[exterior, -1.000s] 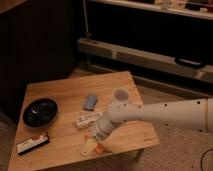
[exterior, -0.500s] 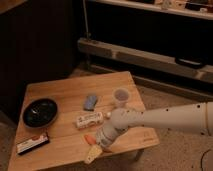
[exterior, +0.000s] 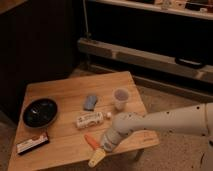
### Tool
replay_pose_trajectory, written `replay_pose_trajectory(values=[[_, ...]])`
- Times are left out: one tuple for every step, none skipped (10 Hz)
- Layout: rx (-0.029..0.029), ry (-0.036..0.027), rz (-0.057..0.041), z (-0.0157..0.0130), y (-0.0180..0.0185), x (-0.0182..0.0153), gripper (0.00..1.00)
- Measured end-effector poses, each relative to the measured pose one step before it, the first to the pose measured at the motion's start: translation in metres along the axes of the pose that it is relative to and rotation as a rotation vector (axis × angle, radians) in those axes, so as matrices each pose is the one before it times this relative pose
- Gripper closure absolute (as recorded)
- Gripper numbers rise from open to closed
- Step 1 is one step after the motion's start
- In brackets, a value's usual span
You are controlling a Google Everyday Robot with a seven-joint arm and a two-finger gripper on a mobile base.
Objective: Place the pepper in the ceramic bowl
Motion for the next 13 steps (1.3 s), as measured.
replay_pose_trajectory(values=[[0.03179, 0.00244, 0.01772, -0.00119, -0.00056, 0.00442, 0.2], [0.00157, 0.00012, 0.00488, 0.00063, -0.00042, 0.00064, 0.2], [0.0039, 0.00115, 0.00248, 0.00026, 0.00017, -0.00115, 0.2], [0.00808, 0.00157, 0.00244, -0.00033, 0.00003, -0.00274, 0.2], [0.01015, 0.00146, 0.00485, -0.00159, -0.00089, -0.00172, 0.2], [0.00895, 0.00111, 0.00316, -0.00146, -0.00093, -0.00219, 0.2], [0.00793, 0.00445, -0.00056, -0.00033, 0.00001, -0.00444, 0.2], [0.00399, 0.00501, 0.00182, 0.00021, -0.00004, -0.00258, 0.2], [0.00264, 0.0048, 0.00498, 0.00058, -0.00068, -0.0006, 0.2], [0.00079, 0.00376, 0.00549, 0.00093, -0.00091, -0.00043, 0.2], [-0.00495, 0.00559, 0.00697, 0.00195, -0.00103, 0.00074, 0.21], [-0.00354, 0.00362, 0.00382, 0.00159, -0.0008, 0.00006, 0.26], [-0.00383, 0.00575, 0.00285, 0.00198, -0.00026, 0.00022, 0.36]])
